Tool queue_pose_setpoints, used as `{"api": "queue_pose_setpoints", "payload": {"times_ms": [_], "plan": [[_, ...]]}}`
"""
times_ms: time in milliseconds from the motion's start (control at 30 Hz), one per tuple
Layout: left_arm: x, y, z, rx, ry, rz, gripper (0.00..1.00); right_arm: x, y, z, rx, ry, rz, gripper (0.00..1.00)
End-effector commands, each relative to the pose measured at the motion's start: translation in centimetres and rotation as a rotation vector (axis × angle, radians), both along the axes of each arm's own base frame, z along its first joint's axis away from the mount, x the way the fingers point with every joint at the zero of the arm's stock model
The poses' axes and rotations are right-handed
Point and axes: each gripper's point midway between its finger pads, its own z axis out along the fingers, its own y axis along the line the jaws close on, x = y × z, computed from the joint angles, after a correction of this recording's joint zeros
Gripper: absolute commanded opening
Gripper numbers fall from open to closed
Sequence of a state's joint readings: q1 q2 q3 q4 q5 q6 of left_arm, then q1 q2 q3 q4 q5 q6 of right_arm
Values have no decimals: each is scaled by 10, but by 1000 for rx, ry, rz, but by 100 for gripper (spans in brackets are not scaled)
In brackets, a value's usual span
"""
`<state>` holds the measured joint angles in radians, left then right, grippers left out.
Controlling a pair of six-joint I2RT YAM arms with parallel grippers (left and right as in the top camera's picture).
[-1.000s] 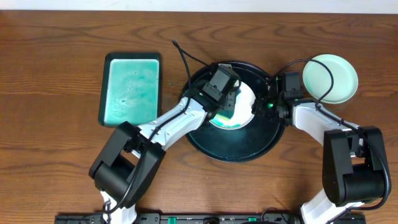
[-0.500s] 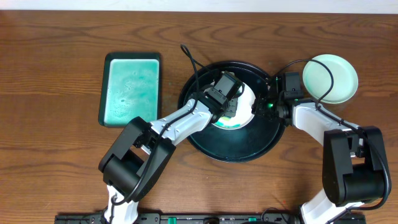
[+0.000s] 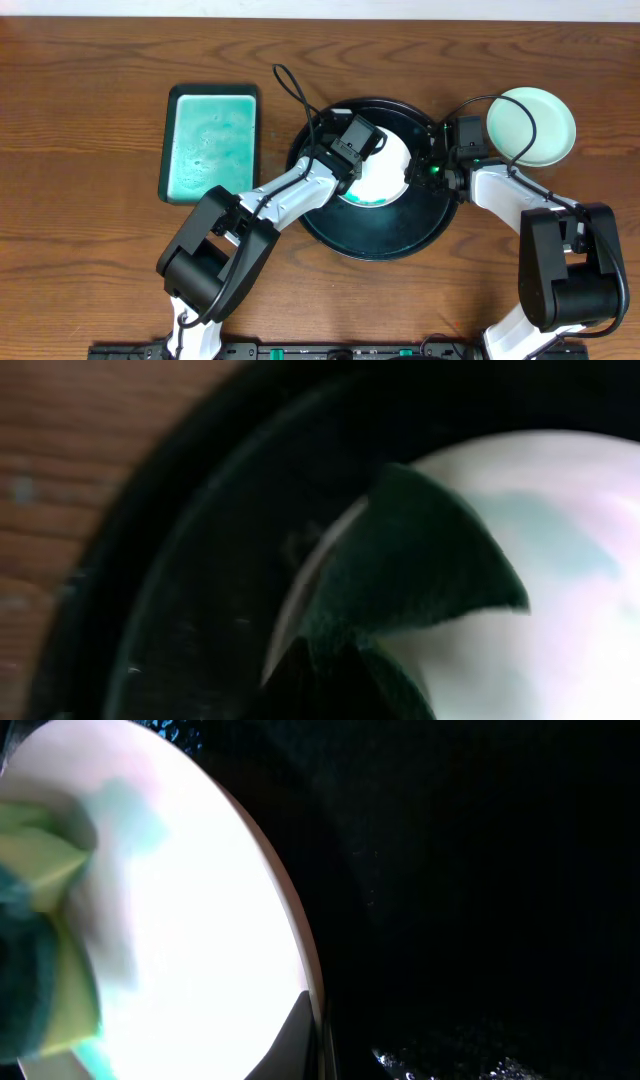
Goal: Clean dirty plates on tray and stack at the side
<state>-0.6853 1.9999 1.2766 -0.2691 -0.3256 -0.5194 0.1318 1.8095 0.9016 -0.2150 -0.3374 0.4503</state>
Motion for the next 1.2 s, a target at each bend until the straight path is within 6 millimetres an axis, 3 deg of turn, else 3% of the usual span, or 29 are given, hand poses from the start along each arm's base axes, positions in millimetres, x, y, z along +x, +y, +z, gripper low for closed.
{"api": "queue_pose_setpoints", "payload": {"times_ms": [0, 133, 300, 433, 533, 633, 767, 900, 1033, 1167], "plan": [[24, 36, 20, 135, -115, 96, 7, -16, -9, -24, -59, 79, -22, 1], [25, -4, 37, -77, -90, -4, 7, -17, -9, -25, -59, 82, -22, 1], [-13, -85, 38, -467, 123, -271, 7, -17, -9, -25, -59, 84, -23, 1], [-31, -99, 18, -497, 205, -278, 7, -17, -9, -25, -59, 83, -23, 1], [-27, -83, -6, -399, 200, -215, 7, -17, -9, -25, -59, 84, -23, 1], [-13, -48, -22, -225, 139, -118, 7, -18, -9, -25, -60, 89, -22, 1], [10, 3, -18, 48, 12, -40, 7, -18, -9, -25, -60, 90, -22, 1], [27, 39, -5, 215, -74, 16, 7, -18, -9, -25, -60, 89, -22, 1], [35, 47, 10, 207, -102, 45, 7, -18, -9, -25, -60, 89, -22, 1], [36, 27, 45, 19, -115, 8, 7, -16, -8, -19, -62, 70, -14, 1]]}}
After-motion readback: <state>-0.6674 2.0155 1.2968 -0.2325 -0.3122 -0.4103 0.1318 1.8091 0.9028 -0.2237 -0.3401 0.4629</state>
